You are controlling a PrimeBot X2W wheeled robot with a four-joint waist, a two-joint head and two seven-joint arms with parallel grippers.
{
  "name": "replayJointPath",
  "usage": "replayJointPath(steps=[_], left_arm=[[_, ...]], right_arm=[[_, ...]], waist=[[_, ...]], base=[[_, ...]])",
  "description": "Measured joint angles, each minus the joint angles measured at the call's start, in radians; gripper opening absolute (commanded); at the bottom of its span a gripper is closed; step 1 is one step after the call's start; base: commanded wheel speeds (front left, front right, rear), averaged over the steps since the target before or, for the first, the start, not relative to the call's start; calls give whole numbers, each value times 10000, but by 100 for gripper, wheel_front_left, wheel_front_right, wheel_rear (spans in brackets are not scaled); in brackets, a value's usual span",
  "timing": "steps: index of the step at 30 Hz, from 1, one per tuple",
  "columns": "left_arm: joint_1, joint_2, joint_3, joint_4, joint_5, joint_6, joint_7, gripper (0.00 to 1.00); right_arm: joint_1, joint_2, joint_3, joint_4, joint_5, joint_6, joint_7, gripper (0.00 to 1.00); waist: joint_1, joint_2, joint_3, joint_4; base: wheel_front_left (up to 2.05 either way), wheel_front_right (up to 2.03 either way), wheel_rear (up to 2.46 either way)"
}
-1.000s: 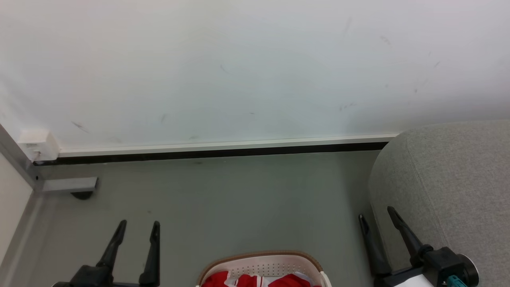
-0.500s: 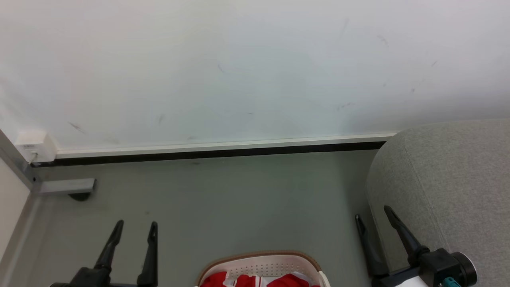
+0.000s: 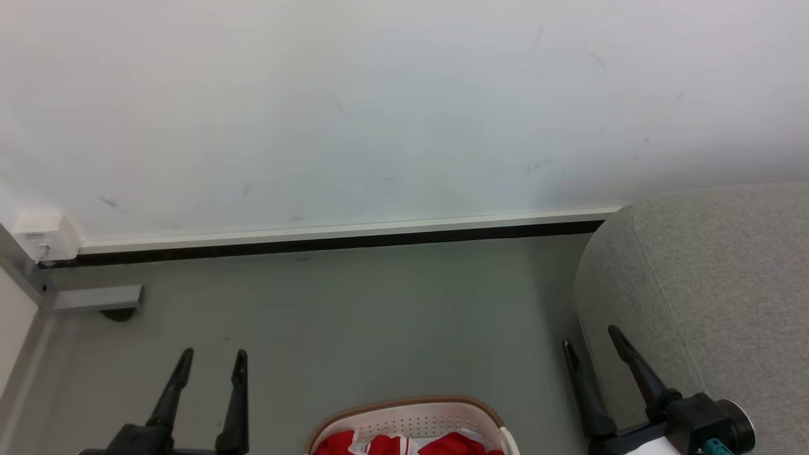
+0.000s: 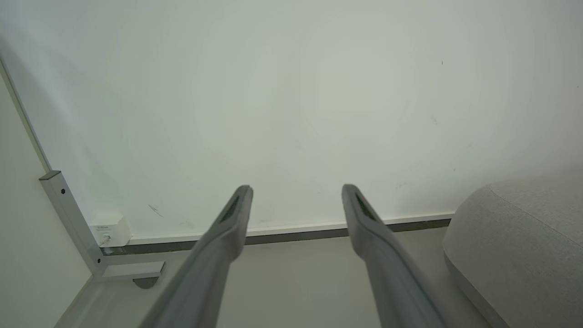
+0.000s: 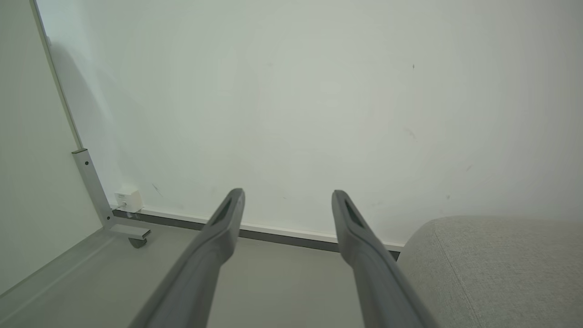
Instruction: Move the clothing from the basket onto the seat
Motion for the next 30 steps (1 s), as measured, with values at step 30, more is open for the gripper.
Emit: replayJointPath(steps=[30], left_arm=[[-3351,581,-2098,3718,-807,-744,257,100]], right_arm=[[-1897,-4,-1315,-1879,1152,0,-4,100]], waist=[[2,0,3526,-1259]], base=[[0,0,0]])
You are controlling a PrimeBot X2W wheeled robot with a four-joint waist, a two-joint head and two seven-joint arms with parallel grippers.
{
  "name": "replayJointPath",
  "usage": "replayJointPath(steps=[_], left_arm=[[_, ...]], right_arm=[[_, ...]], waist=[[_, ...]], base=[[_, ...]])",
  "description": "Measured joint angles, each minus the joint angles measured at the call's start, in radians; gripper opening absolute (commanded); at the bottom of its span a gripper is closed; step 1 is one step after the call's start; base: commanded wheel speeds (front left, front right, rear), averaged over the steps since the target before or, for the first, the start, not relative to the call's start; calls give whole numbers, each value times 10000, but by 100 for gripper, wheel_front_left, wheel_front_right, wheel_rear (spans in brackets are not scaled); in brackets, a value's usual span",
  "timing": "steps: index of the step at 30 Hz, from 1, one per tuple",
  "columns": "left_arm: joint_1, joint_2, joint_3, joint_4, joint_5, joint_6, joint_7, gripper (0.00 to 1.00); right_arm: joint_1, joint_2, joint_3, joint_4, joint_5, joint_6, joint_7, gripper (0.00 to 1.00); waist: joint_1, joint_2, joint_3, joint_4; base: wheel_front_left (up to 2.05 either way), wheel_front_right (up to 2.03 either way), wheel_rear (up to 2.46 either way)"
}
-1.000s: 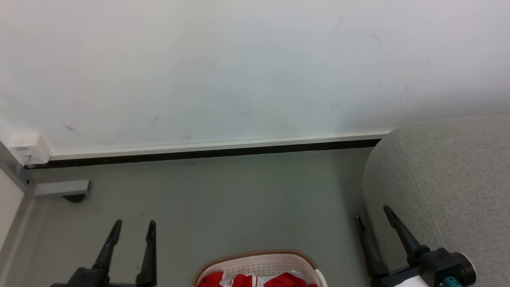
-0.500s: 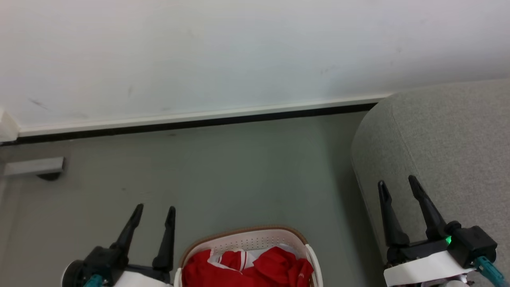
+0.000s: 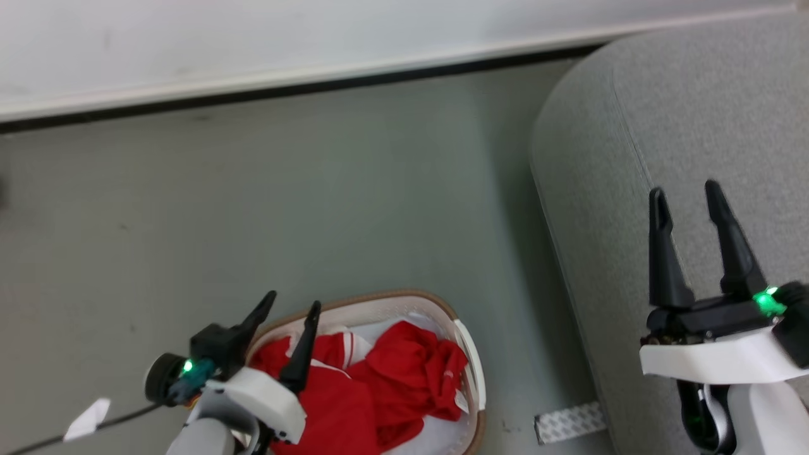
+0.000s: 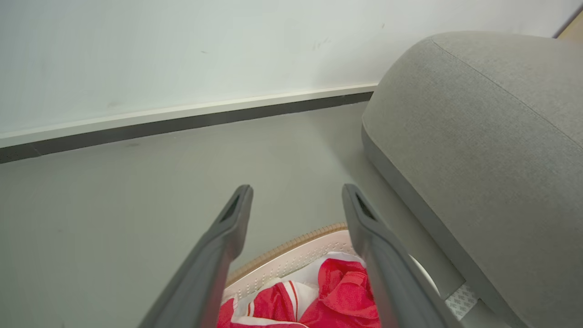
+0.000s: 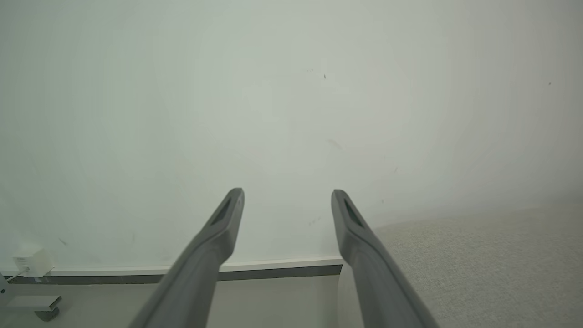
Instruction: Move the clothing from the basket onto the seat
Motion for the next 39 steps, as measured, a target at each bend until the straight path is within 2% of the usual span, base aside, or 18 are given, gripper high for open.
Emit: replayJointPath(steps=[11,23,30,36,39], left_arm=[[-2071,955,-2930,2366,-1921,-21,754,100],[-4419,2092,-6855,3743,-3768,-35,2230,100],[-5453,2393,-8042,4431,-4355,-35,2568,100],[-5842,2591,-9425,4675,-4692,-35,3114,100],[-6097,2719,-9701,4890,-5060,-35,3135,100]], right_arm=[[-892,0,-288,-989,-98,0,0,100],[-1803,-4,-560,-2955,222,0,0,100],[-2014,-4,-650,-3409,673,0,0,100],[-2015,-2,-612,-3469,911,0,0,100],[-2011,-4,-606,-3459,940,0,0,100]], waist=[[0,0,1680,-647],[0,0,3737,-1121],[-1,0,4678,-1565],[-1,0,5075,-2013],[-1,0,5177,-2130]], base=[[0,0,0],[0,0,0],[0,0,0],[0,0,0],[7,7,7]])
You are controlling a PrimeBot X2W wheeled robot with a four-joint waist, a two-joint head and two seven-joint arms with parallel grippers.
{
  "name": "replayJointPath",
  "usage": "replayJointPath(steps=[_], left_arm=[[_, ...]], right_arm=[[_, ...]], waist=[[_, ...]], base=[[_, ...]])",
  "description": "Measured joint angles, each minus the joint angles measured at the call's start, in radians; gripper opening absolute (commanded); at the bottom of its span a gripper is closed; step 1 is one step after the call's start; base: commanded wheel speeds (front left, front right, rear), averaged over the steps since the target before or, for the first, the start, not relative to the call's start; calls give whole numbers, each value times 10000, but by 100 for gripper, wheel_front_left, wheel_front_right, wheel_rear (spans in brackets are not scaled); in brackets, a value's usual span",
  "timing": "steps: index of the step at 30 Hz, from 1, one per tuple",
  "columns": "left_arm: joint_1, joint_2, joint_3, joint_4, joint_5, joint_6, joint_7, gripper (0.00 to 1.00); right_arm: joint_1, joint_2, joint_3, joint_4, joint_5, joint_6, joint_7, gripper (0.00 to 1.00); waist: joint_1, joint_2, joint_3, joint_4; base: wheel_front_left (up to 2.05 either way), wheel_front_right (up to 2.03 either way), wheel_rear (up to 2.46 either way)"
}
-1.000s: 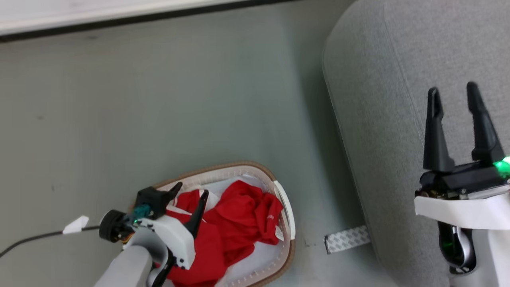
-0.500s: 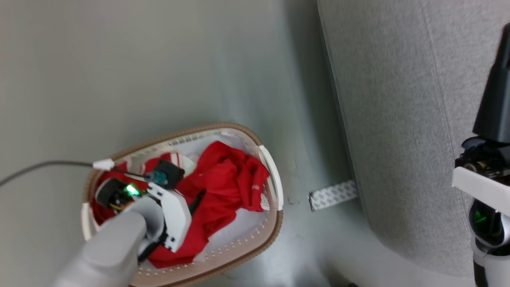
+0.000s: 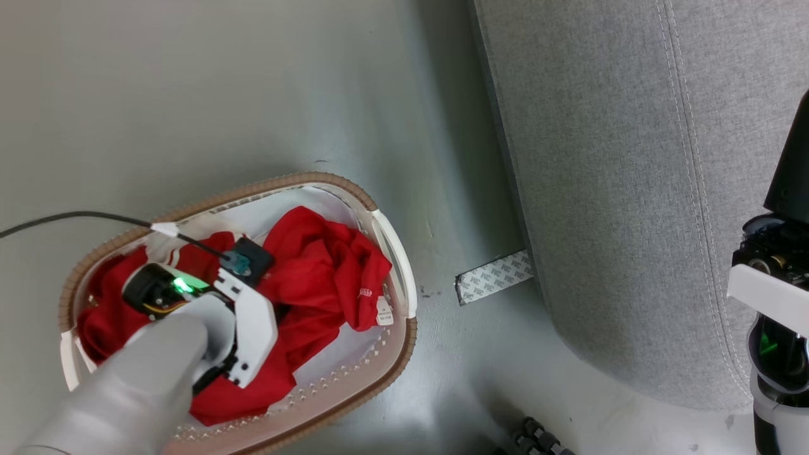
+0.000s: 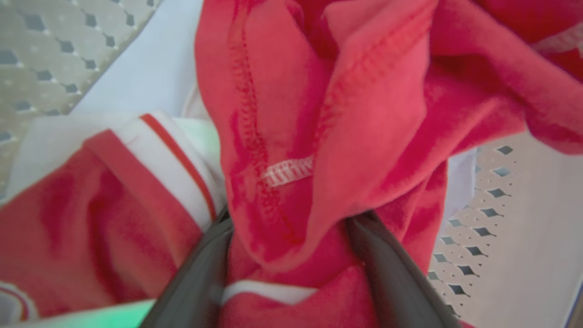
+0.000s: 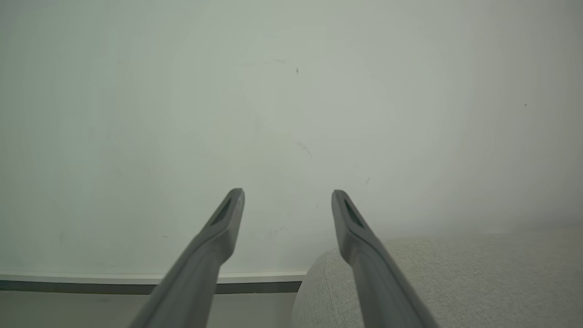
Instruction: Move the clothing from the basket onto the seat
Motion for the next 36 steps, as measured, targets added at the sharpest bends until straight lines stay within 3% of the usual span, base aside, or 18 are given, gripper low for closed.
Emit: replayJointPath(steps=[1,2,3,4,5,15,27,31,36], left_arm=[[-65,27,-90,98,-58,0,-44,100],[-102,50,-167,163,-113,0,-58,76],[-128,61,-242,201,-198,0,-71,44],[-151,67,-334,236,-268,0,-75,4],[-174,81,-445,255,-372,0,-84,0],[-215,-128,-932,184,-1076,0,-1149,0],[883,-1158,-1003,-359,-1896,0,-3239,0],[1382,-1287,-706,-905,-1958,0,-3365,0],[2000,-1239,382,-2272,-1615,194,-3388,0]], right_arm=[[7,0,8,4,0,0,0,100],[9,0,31,6,-4,0,0,100],[11,0,48,4,-10,0,0,100],[12,2,73,6,-25,0,0,100],[12,2,88,6,-36,0,0,100],[0,8,211,297,-366,2,0,100],[644,13,495,1377,-1116,2,0,100],[1105,17,562,1733,-1229,2,0,100],[1637,13,564,2042,-1310,2,0,100]], waist=[[0,0,4,7],[-1,0,5,20],[-1,0,11,31],[-1,0,20,41],[-1,0,26,47],[0,0,-563,284],[-1,0,-3157,1150],[-2,0,-4157,1566],[-3,0,-5339,2148]], base=[[8,8,8],[6,6,6],[3,3,3],[1,1,1],[0,0,0],[0,0,0],[0,0,0],[0,0,0],[0,0,0]])
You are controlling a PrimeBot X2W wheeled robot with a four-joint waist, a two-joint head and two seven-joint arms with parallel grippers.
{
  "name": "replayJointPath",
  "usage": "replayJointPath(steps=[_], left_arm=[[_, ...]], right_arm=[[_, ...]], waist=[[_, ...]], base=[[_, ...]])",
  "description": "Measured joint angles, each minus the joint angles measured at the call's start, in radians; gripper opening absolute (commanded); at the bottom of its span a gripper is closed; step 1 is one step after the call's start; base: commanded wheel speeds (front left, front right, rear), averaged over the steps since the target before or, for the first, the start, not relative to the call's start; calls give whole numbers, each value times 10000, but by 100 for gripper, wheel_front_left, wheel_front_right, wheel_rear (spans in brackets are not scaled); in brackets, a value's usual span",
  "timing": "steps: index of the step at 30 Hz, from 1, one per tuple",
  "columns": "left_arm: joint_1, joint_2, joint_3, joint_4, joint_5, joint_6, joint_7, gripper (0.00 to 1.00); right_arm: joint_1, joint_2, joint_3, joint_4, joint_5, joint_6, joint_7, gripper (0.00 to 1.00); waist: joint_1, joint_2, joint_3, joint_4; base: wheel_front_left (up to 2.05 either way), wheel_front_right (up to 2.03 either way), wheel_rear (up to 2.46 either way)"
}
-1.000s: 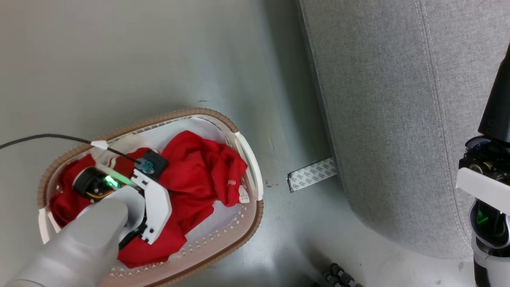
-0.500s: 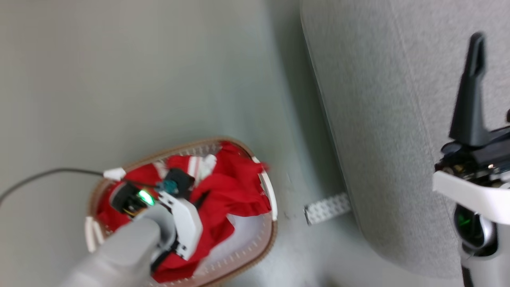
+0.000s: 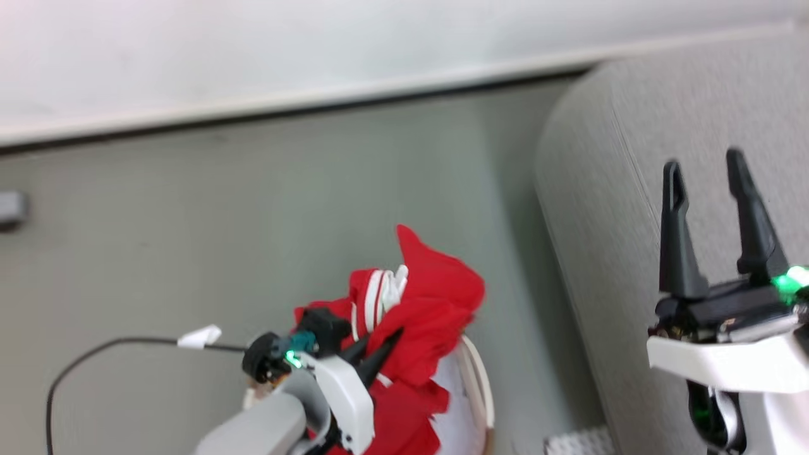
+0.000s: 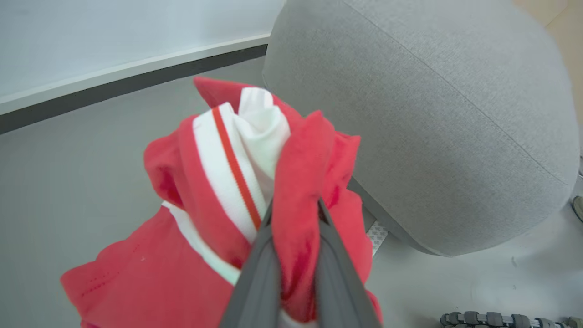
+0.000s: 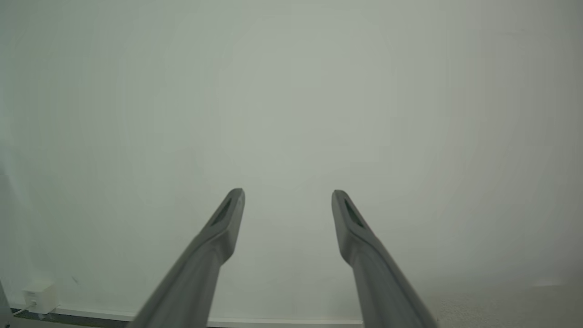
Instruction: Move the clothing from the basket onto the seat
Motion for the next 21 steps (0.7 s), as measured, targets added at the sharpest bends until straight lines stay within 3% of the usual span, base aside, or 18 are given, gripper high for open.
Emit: replayJointPath(steps=[10,21], left_arm=[[1241,426,1327,-2514,756,512,0,0],[922,1195,2000,-4650,821,1233,456,0]], right_arm=[[1024,-2,36,364,-21,-2,0,100],[1703,-2,251,474,46,0,0,100]], waist=[[-2,1,-1925,1156],[-1,2,-3137,1797]], base=[[0,0,0],[0,0,0]])
